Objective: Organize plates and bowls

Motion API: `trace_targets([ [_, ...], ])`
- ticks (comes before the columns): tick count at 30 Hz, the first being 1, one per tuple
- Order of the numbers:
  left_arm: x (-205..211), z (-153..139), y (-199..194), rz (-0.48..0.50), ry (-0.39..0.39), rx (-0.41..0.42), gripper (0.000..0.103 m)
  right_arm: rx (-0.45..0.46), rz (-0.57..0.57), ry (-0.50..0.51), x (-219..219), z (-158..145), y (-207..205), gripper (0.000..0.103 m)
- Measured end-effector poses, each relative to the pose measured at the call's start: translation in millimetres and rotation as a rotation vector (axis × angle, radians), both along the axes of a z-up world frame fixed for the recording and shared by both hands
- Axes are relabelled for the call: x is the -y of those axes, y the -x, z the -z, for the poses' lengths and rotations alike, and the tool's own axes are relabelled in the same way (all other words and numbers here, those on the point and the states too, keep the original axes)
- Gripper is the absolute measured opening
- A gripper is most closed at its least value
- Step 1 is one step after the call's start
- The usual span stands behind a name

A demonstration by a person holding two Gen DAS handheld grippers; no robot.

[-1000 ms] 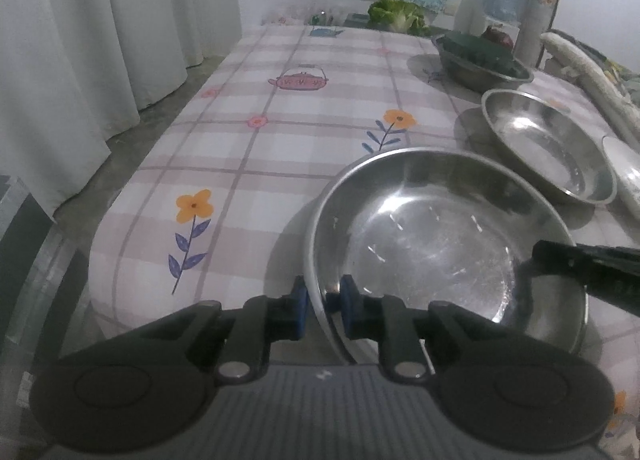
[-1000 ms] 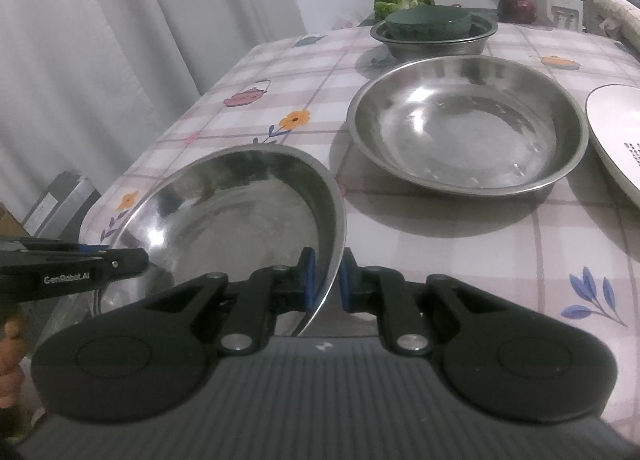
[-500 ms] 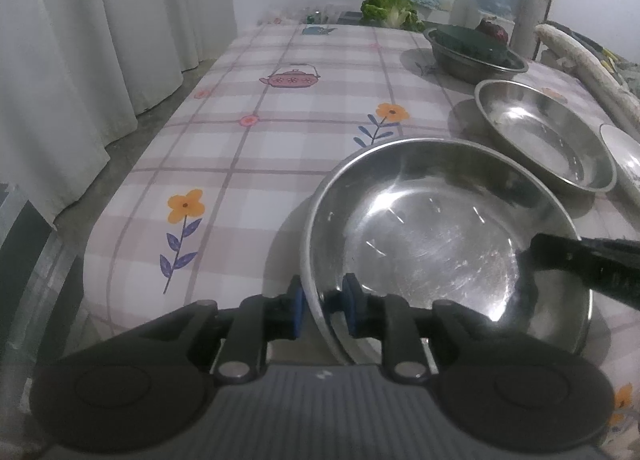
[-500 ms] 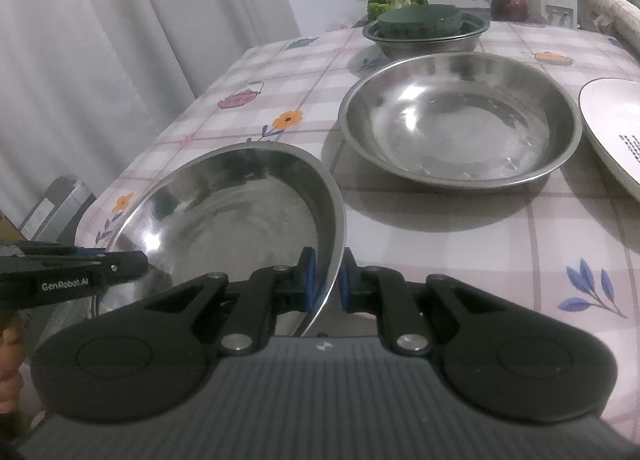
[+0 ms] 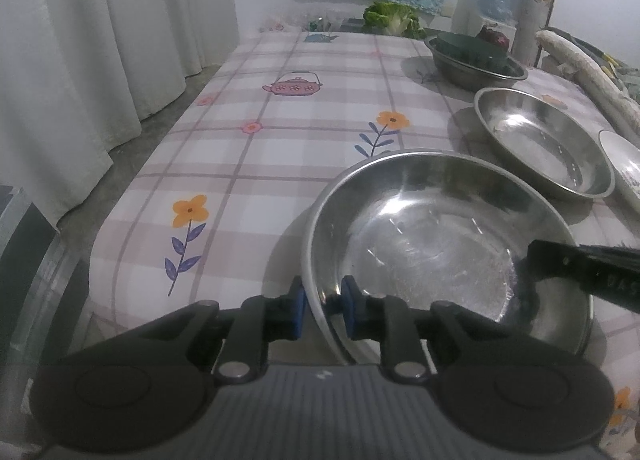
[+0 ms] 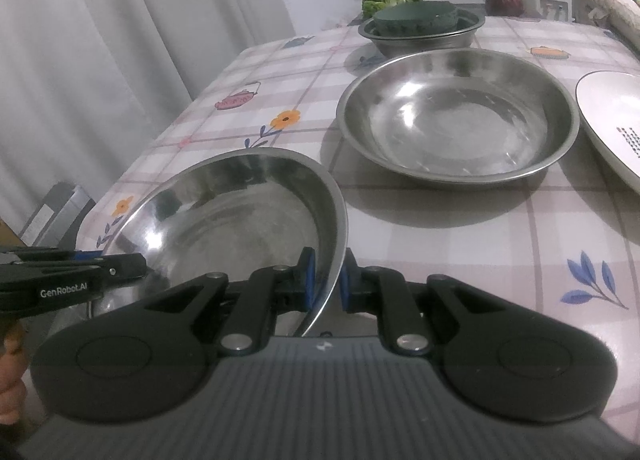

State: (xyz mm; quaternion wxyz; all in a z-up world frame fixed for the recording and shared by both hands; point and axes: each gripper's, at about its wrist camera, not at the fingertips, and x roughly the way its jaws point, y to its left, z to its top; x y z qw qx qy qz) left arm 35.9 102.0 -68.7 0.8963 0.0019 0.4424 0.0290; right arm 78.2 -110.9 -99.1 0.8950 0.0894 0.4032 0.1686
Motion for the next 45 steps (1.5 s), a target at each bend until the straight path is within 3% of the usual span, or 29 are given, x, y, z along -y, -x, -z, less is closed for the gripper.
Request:
trace_targets([
  [45,17,-40,13,0.028,-0.011,0.116,0.019,0.101,0.043,-0.042,20,-39,33,0.013],
])
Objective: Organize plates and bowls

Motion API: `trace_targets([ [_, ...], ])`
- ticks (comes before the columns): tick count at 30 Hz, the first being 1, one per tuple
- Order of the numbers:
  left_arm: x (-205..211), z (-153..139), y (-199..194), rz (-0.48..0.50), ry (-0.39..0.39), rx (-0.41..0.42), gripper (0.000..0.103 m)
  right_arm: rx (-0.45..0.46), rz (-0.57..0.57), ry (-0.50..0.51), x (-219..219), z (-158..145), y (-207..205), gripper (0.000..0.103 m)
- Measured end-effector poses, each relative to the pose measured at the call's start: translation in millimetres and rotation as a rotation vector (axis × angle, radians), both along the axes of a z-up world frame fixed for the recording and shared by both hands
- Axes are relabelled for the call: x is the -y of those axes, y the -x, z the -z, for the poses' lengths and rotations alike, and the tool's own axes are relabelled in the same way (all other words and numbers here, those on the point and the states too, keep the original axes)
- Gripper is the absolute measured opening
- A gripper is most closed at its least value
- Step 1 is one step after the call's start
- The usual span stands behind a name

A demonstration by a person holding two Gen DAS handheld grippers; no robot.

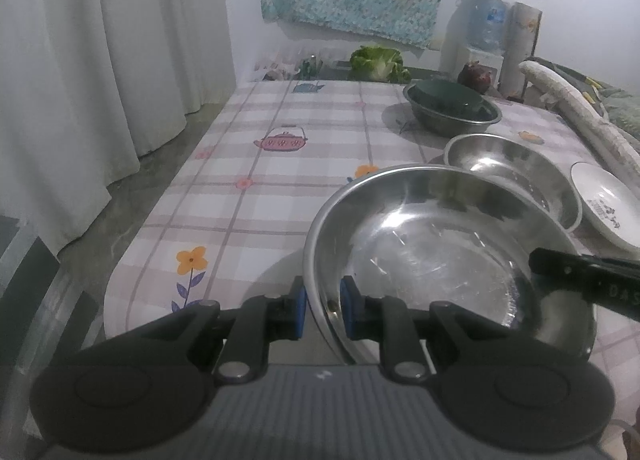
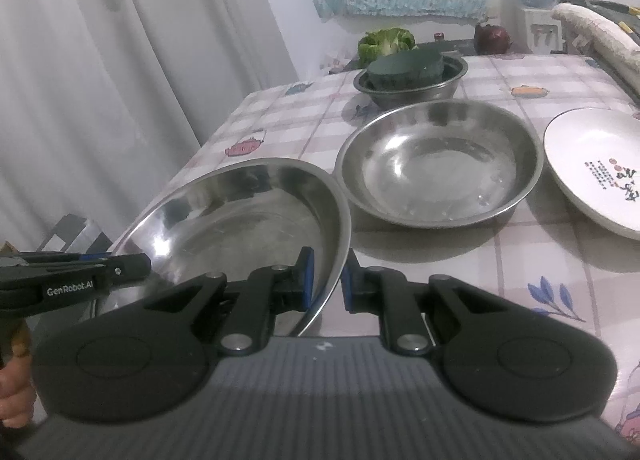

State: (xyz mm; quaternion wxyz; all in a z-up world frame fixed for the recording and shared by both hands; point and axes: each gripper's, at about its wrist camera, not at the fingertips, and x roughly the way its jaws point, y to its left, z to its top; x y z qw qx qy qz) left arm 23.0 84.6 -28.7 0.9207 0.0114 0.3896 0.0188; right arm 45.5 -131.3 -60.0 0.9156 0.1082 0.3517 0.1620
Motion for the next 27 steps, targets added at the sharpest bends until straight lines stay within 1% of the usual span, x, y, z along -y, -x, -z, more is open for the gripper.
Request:
trace_targets([
  [16,37,-19,-8,0.059,-0.008,0.047,0.019,0.044,0.067,-0.005,31,-20,11,0.015],
  [27,67,-24,-27,0.108,-0.021,0.06,0.019,0.055,0.13,-0.031,63,-26,9,0.015],
])
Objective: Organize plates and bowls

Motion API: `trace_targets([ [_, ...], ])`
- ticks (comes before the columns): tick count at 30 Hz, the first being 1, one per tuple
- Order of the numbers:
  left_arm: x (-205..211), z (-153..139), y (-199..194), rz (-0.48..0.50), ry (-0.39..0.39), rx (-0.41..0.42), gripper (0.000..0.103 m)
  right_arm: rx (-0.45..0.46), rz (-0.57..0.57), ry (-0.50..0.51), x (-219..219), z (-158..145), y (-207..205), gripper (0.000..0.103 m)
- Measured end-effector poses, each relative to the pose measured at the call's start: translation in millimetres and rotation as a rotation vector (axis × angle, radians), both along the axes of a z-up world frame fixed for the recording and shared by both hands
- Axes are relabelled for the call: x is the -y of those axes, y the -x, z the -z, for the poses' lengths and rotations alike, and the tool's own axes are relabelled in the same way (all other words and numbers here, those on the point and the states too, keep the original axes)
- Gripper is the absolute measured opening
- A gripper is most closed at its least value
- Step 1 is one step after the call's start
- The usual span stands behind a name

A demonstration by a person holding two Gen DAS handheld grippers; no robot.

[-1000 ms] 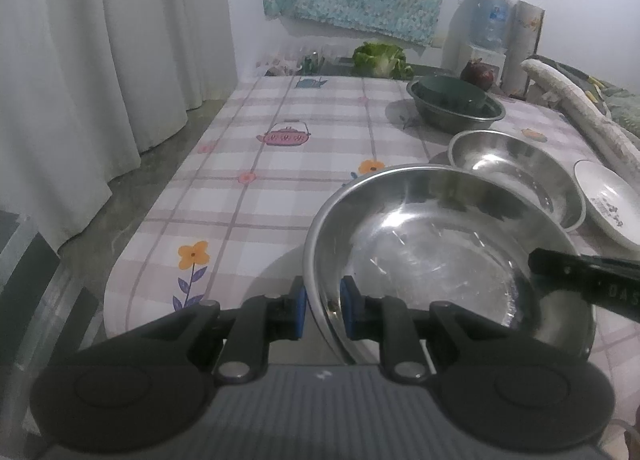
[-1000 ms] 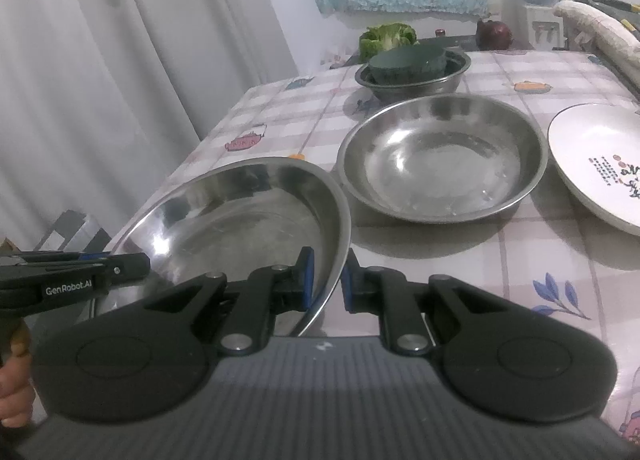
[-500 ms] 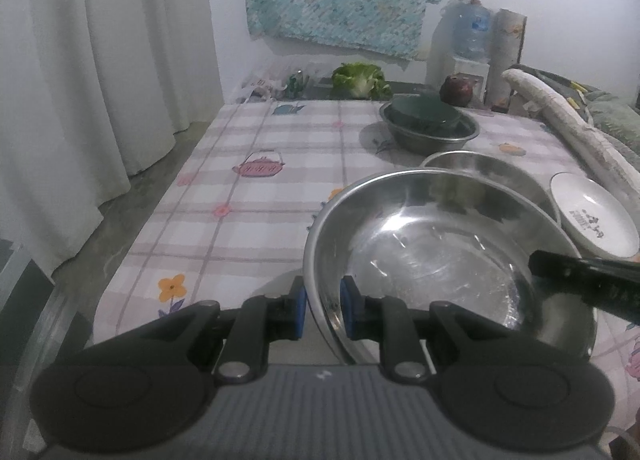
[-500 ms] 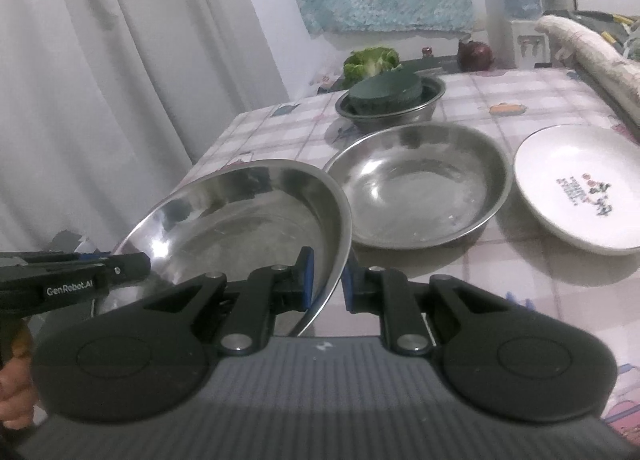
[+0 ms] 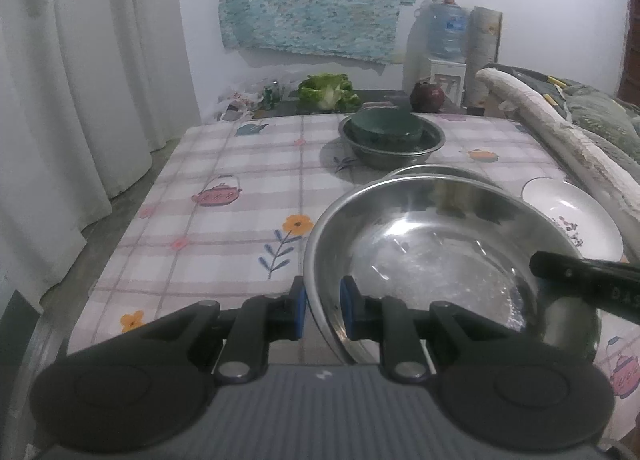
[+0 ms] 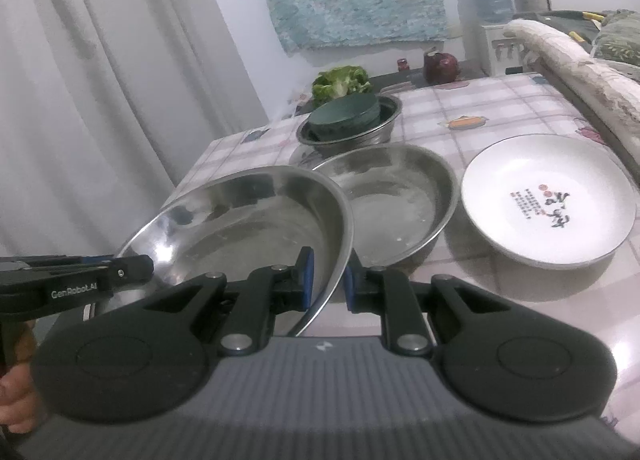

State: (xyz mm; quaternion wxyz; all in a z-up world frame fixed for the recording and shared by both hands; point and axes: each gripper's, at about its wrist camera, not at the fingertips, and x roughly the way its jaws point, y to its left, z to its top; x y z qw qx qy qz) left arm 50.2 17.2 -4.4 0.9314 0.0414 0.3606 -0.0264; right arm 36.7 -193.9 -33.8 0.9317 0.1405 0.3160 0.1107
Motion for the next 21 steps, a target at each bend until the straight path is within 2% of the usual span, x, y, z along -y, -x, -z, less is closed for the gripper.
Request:
trace_targets([
  [21,33,5,-54,0.071,-0.006,-0.03,0.019,-0.025,0.078,-0.025,36,5,-33,0.017],
])
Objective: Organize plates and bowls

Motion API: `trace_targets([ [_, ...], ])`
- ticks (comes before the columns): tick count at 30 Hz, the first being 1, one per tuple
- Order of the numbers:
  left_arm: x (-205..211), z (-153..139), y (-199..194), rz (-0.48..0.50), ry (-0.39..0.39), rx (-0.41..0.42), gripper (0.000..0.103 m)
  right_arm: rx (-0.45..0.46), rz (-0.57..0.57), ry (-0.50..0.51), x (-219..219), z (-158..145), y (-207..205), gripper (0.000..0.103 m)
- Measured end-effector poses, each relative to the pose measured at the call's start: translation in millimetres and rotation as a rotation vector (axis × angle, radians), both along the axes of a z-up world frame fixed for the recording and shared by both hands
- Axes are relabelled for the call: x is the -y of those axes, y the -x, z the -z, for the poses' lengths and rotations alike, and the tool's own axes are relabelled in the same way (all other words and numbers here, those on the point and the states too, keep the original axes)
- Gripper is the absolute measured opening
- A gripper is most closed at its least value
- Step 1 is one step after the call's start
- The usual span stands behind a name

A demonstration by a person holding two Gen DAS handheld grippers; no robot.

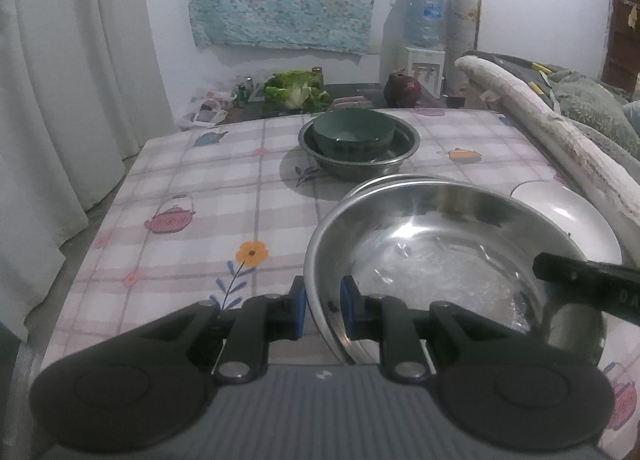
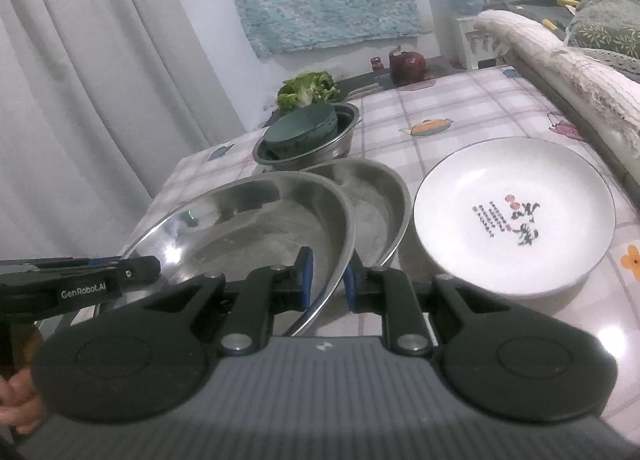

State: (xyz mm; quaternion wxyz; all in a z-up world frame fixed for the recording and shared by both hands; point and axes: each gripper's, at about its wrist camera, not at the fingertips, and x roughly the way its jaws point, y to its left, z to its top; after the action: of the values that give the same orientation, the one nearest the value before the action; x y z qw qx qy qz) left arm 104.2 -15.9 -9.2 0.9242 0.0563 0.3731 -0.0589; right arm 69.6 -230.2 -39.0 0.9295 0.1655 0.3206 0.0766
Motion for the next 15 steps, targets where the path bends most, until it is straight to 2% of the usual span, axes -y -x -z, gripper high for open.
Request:
trace_targets([
  [6,9,0,-30,0.018,0.003,-0.004,0.019,-0.011,0.018,0.019,6,0,-22,0.018],
  [15,22,10,-66,0.04,-0.005,-0.03,0.019,-0.08,0.033,0.032,14,15,-51,0.021],
])
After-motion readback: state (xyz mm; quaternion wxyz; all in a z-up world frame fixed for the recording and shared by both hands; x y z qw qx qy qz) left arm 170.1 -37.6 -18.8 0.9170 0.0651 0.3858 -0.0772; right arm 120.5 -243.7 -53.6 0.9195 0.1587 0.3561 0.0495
